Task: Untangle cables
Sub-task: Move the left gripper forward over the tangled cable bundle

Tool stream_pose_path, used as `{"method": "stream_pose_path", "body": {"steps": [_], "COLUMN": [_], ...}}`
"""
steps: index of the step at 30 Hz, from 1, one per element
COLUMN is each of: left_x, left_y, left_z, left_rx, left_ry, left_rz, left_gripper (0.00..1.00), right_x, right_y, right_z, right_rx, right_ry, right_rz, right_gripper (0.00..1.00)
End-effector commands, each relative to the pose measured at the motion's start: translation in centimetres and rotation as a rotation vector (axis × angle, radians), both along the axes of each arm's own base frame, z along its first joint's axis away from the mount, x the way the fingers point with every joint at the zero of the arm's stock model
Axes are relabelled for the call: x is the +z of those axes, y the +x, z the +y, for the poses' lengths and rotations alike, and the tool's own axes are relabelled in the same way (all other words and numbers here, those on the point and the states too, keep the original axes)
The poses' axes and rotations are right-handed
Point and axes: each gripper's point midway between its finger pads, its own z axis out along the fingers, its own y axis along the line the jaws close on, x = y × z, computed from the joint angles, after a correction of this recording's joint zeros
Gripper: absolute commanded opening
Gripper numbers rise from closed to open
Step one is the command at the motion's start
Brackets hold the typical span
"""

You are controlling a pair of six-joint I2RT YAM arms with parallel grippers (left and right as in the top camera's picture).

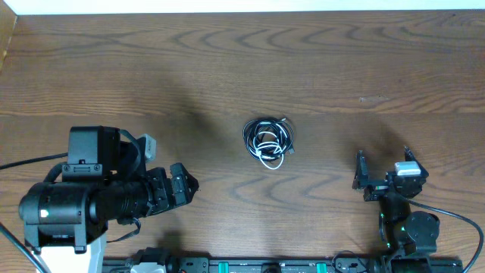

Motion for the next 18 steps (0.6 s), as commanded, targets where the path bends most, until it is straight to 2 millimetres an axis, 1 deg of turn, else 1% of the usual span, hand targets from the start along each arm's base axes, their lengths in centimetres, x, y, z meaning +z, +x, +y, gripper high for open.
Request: {"method": "stream_pose_path", "body": {"steps": [1, 8, 11, 14, 18], "left_x": [-0.5, -1.4, -1.8, -2.4, -3.8], "left_y": [-0.7, 0.2, 0.9, 1.7, 2.5], "left_z": [0.2, -0.1, -1.0, -2.6, -3.2], "left_rx": [0.009, -0.014, -0.074, -0.153, -0.159], "left_ry": [0.011, 0.014, 0.019, 0.026, 0.110], "left_rz": [0.048, 0.116, 0.130, 0.139, 0.188], "left_gripper": [0.98, 0.98, 0.98, 0.98, 0.98], "right_x": [-0.1, -0.1, -0.1, -0.1, -0.1], "right_y": [0.0, 0.0, 0.0, 0.0, 0.0], "right_z": [0.0, 0.0, 0.0, 0.0, 0.0], "right_rx": [0.000, 0.000, 0.000, 0.000, 0.000], "right_ry": [-0.005, -0.005, -0.005, -0.005, -0.005], "right_rz": [-0.001, -0.001, -0.001, -0.001, -0.001], "right_gripper": [0.99, 0.99, 0.99, 0.99, 0.99]}}
